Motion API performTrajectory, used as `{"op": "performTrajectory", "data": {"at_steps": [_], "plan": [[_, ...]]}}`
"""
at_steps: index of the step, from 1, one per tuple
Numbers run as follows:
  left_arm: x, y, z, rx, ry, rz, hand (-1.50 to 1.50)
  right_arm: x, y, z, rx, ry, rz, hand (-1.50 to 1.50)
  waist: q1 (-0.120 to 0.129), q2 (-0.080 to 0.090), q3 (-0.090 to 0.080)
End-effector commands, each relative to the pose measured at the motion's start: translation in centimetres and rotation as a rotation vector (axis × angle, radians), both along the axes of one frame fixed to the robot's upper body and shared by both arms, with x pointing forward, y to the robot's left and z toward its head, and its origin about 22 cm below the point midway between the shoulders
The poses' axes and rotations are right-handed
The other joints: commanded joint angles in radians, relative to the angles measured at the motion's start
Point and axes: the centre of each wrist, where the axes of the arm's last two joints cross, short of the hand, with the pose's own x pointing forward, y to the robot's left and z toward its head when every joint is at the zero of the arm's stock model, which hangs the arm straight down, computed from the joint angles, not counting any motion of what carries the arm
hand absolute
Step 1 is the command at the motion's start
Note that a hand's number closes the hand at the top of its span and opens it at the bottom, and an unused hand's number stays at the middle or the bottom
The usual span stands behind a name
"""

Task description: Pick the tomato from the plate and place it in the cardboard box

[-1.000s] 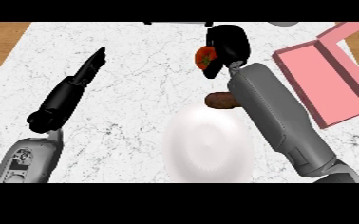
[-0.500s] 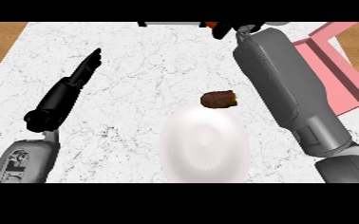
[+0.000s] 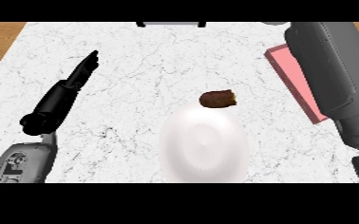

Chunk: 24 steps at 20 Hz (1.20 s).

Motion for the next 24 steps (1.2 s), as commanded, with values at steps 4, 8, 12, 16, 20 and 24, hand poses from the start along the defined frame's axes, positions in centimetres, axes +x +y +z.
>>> {"op": "performTrajectory", "data": {"at_steps": [4,8,12,16,20,24], "plan": [[0.9,-3.7,0.2,-0.015,0.003,-0.01,0.0,0.4,-7.4,-0.7,-0.077,0.093,-0.119,1.5,0.003,0.005,0.0],[-0.1,-1.4,0.8,0.006,0.007,-0.013,0.0,-0.3,-13.6,0.1,0.006,0.296,-0.119,1.5,0.012,0.003,0.001],[0.8,-0.9,1.4,-0.004,-0.01,-0.005,0.0,-0.9,-16.0,-1.3,0.091,0.457,-0.069,1.5,0.003,0.002,0.001],[1.3,-0.3,2.5,0.011,-0.001,-0.01,0.0,-2.0,-19.1,-3.1,0.123,0.563,-0.032,1.5,0.006,0.005,0.001],[1.0,-1.9,1.0,-0.004,-0.016,-0.003,0.0,-3.0,-21.0,-4.9,0.155,0.703,-0.062,1.5,0.001,0.004,0.001],[0.0,-1.5,-0.8,-0.004,0.004,-0.009,0.0,-3.1,-20.7,-6.2,0.199,0.71,0.121,-1.5,0.008,0.004,0.001]]}}
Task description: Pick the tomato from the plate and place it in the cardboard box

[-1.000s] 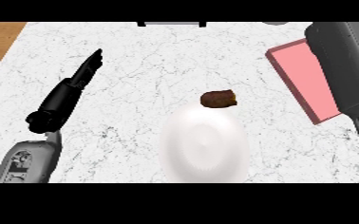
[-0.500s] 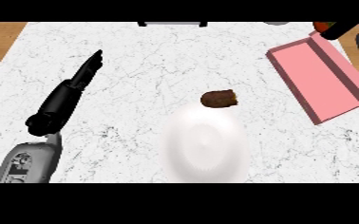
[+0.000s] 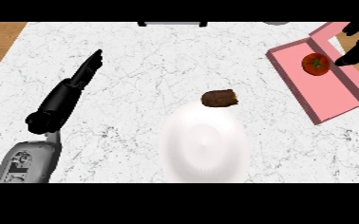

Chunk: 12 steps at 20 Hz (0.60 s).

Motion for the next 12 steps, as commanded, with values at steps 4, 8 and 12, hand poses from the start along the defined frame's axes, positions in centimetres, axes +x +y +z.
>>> {"op": "performTrajectory", "data": {"at_steps": [4,8,12], "plan": [[0.1,0.0,0.0,-0.007,-0.007,0.004,0.0,-1.0,-2.1,1.6,0.134,-0.191,0.156,-1.5,0.0,0.0,0.001],[-0.5,0.0,-0.8,0.004,0.003,0.022,0.0,-0.2,-0.6,3.4,0.415,-0.627,0.072,-1.5,-0.012,-0.007,0.004],[-0.4,0.4,0.7,-0.009,0.005,0.013,0.0,-1.4,-2.9,2.5,0.668,-0.844,-0.106,-1.5,-0.018,-0.011,0.005]]}}
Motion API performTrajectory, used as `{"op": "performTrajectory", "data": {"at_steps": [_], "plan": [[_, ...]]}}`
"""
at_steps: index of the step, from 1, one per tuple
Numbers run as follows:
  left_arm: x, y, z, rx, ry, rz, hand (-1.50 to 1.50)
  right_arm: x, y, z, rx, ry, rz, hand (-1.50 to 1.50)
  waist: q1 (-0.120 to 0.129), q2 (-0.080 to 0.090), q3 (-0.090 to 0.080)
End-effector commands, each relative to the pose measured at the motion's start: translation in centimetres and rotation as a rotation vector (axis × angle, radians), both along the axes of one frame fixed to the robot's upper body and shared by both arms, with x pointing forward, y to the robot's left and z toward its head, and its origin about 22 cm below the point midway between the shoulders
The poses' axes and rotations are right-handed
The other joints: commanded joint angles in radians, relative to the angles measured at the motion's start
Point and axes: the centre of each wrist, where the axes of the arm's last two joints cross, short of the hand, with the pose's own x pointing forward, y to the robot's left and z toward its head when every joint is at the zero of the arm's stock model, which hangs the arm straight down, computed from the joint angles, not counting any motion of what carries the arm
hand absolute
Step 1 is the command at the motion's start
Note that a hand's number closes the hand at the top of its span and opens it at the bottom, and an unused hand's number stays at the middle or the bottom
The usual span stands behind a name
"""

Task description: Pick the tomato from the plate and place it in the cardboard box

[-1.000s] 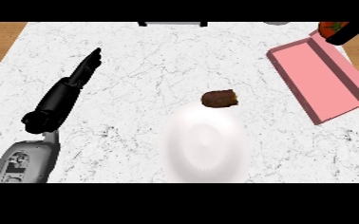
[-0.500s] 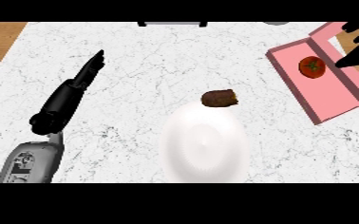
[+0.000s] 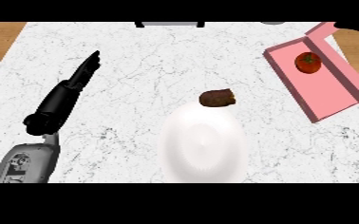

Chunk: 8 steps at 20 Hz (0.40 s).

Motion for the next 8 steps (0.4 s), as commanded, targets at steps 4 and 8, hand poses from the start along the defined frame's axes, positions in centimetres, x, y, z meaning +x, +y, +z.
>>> {"op": "performTrajectory", "data": {"at_steps": [4,8], "plan": [[0.4,0.5,0.1,0.0,-0.012,-0.002,0.0,-2.7,-4.4,-1.3,0.352,-0.259,-0.196,-1.5,-0.005,0.004,-0.003],[-0.7,0.1,0.1,0.002,-0.029,-0.01,0.0,-5.9,-8.6,-2.3,0.334,-0.313,-0.264,-1.5,0.015,0.006,-0.003]]}}
